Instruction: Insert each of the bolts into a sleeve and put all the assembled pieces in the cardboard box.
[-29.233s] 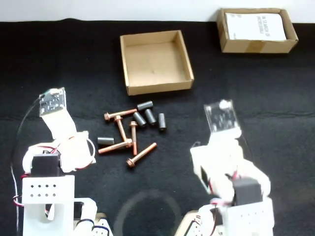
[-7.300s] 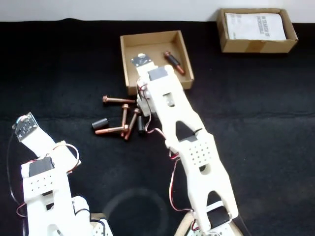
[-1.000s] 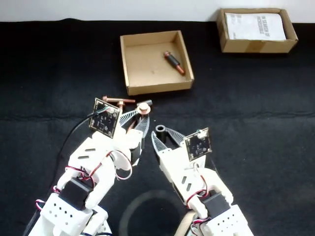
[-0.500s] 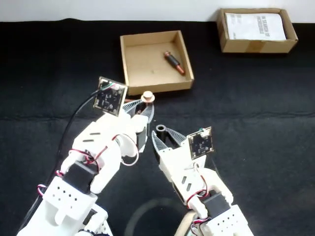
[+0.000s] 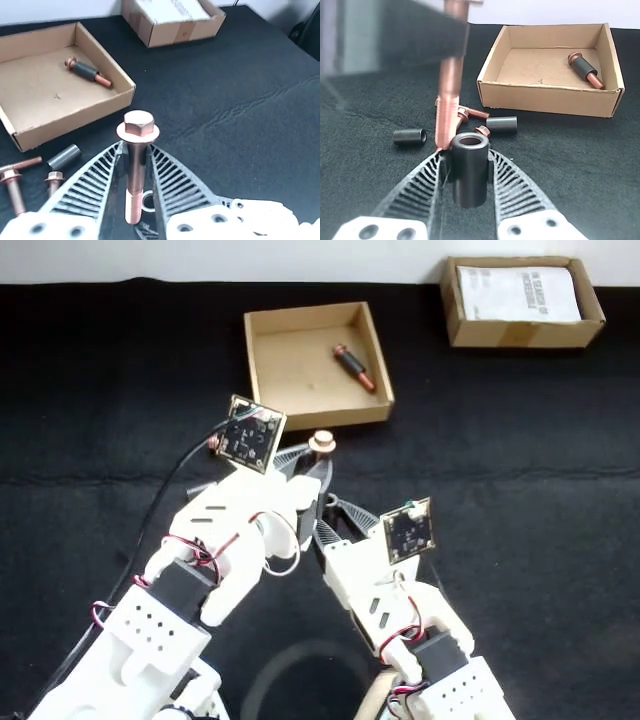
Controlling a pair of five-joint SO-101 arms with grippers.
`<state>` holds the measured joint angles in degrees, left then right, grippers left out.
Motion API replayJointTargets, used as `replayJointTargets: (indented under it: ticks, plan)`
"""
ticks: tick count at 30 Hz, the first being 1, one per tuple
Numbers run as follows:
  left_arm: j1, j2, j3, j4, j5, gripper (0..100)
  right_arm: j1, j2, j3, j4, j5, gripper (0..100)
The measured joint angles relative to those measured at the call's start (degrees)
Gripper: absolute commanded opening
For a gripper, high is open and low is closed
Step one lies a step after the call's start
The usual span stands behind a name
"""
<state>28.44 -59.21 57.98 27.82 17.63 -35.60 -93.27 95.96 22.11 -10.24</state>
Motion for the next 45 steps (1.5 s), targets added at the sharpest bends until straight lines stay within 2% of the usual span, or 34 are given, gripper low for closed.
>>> replayJointTargets:
  ticks: [8, 45]
  plan:
    - [-0.2, 0.2, -2.9, -0.6, 0.1, 1, 0.0, 0.0, 0.0, 0.0, 0.0, 0.9]
    - [1.0, 5.5, -1.6, -3.9, 2.5, 1, 0.0, 0.0, 0.0, 0.0, 0.0, 0.9]
